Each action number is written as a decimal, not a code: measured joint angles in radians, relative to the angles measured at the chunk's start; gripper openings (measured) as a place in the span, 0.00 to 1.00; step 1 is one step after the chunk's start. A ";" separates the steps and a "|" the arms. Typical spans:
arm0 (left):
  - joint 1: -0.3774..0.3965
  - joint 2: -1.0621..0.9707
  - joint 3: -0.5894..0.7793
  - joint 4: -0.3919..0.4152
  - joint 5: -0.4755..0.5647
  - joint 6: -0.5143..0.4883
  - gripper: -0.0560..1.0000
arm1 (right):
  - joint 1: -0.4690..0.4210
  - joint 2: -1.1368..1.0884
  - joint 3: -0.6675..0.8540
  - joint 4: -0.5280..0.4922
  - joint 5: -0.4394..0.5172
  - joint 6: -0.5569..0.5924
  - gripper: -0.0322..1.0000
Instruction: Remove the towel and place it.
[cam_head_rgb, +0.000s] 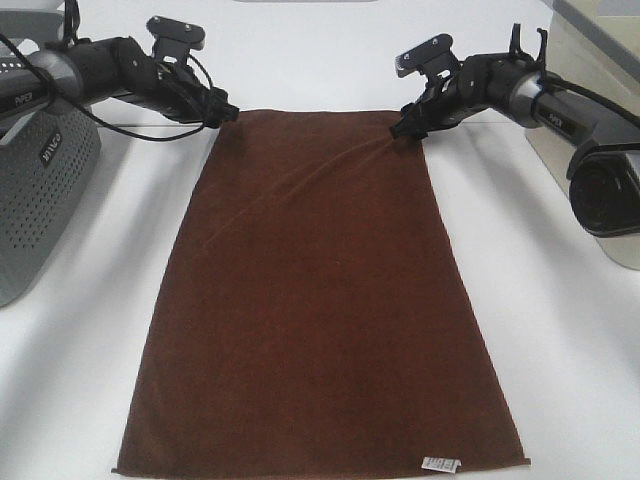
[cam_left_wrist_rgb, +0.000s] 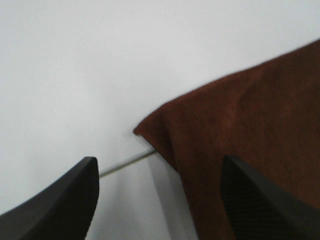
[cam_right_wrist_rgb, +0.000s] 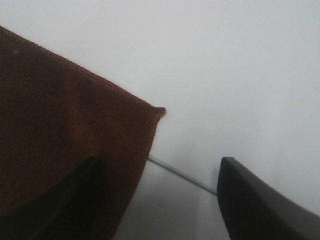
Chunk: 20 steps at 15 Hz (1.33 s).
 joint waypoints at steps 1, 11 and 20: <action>0.000 0.000 0.000 0.000 -0.048 -0.033 0.65 | 0.000 -0.013 0.002 0.014 0.033 0.000 0.66; 0.000 -0.185 -0.123 0.000 0.504 -0.144 0.78 | -0.001 -0.348 0.005 0.176 0.548 0.127 0.77; 0.192 -0.503 -0.127 0.186 0.893 -0.387 0.81 | -0.064 -0.712 0.009 0.084 0.790 0.343 0.81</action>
